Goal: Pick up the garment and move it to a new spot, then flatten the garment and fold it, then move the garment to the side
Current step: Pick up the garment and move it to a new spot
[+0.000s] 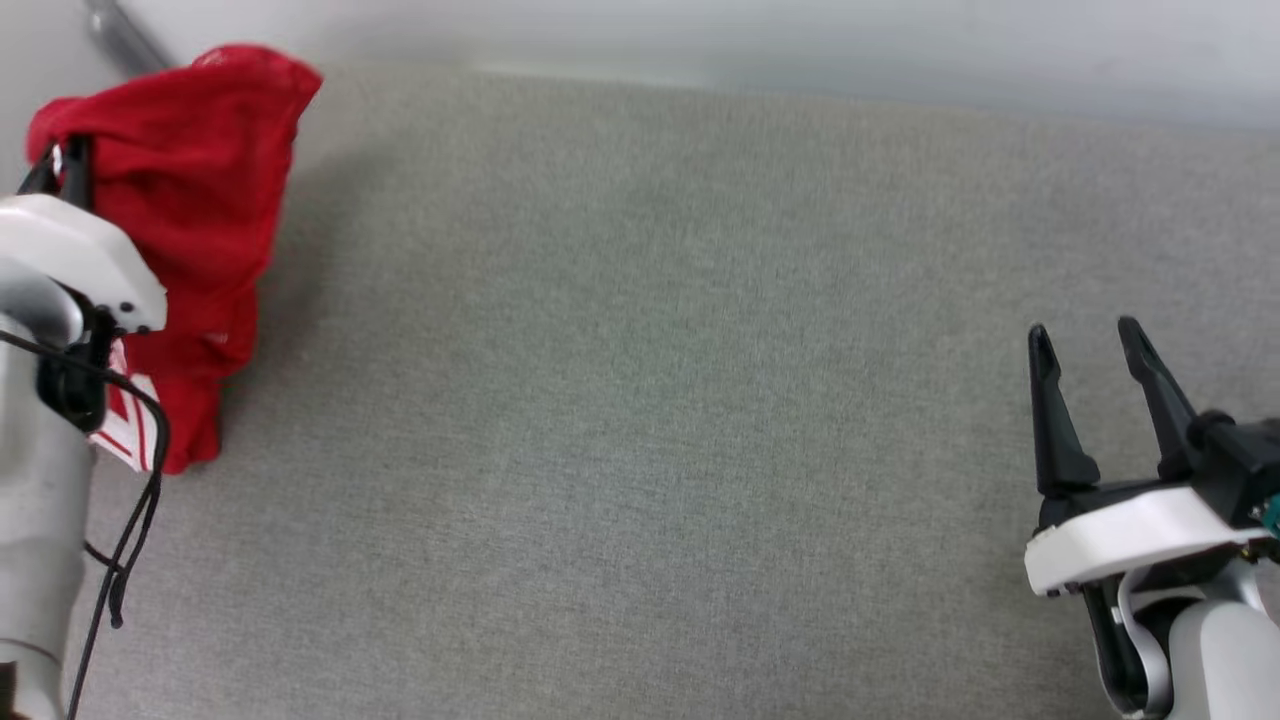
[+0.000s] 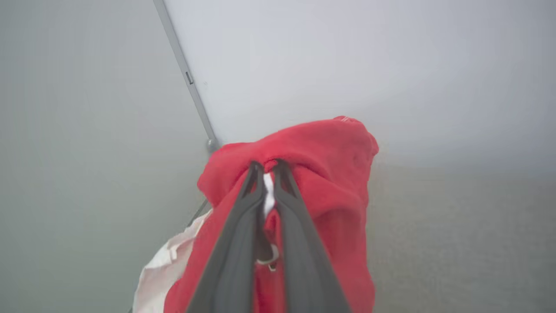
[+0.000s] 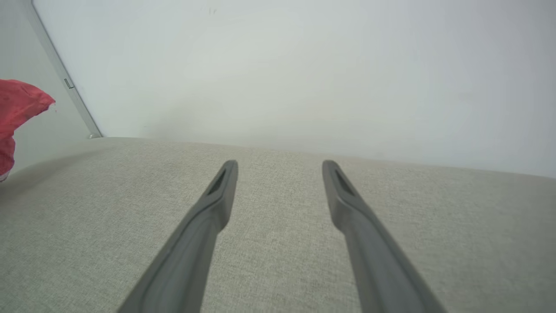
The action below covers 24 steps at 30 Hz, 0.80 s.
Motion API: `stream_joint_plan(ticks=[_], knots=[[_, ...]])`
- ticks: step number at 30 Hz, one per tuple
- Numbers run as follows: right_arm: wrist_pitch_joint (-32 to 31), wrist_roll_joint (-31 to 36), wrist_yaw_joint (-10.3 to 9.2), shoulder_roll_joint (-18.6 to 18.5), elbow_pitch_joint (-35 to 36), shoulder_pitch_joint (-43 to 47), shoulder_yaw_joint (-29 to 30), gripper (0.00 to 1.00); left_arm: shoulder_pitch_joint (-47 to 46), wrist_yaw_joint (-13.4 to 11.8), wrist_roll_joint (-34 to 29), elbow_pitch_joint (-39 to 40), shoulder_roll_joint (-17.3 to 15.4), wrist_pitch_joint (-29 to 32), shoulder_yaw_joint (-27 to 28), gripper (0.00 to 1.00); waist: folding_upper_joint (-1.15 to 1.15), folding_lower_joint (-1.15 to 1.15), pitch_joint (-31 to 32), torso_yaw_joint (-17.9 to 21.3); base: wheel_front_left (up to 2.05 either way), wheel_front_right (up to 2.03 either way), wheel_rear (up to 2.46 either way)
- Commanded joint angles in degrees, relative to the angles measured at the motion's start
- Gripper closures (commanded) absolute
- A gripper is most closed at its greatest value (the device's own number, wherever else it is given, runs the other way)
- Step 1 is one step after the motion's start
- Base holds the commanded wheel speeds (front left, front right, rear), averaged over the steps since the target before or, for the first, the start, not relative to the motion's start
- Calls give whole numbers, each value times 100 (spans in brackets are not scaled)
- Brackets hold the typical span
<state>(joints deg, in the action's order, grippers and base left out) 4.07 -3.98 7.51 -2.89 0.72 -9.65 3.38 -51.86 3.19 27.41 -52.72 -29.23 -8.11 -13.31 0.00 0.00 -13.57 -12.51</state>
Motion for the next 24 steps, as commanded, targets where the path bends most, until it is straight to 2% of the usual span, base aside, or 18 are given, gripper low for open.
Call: stream_joint_plan(ticks=[1, 7, 14, 20, 24], knots=[[8, -20, -4, 2, 14, 102, 35, 0, -12, -9, 10, 75, 70, -147, 1, 100, 0, 0, 303, 33, 0, 0, 0], [-41, -168, -4, 2, 36, 439, 139, 0, 301, -54, -7, 660, 399, -586, -50, 100, 0, 0, 776, 238, 0, 0, 0], [-151, -220, -4, 1, 154, 755, 224, 0, 1004, -101, -36, 1962, 948, -672, -288, 100, 0, 0, 1109, 642, 0, 0, 0], [-252, -243, -3, 2, 291, 890, 257, 0, 1653, -30, -7, 3079, 1586, -429, -895, 100, 0, 0, 1122, 1023, 0, 0, 0], [-296, -230, -4, 2, 418, 845, 231, 0, 1947, 69, 44, 3508, 1948, -186, -1353, 100, 0, 0, 904, 1231, 0, 0, 0]])
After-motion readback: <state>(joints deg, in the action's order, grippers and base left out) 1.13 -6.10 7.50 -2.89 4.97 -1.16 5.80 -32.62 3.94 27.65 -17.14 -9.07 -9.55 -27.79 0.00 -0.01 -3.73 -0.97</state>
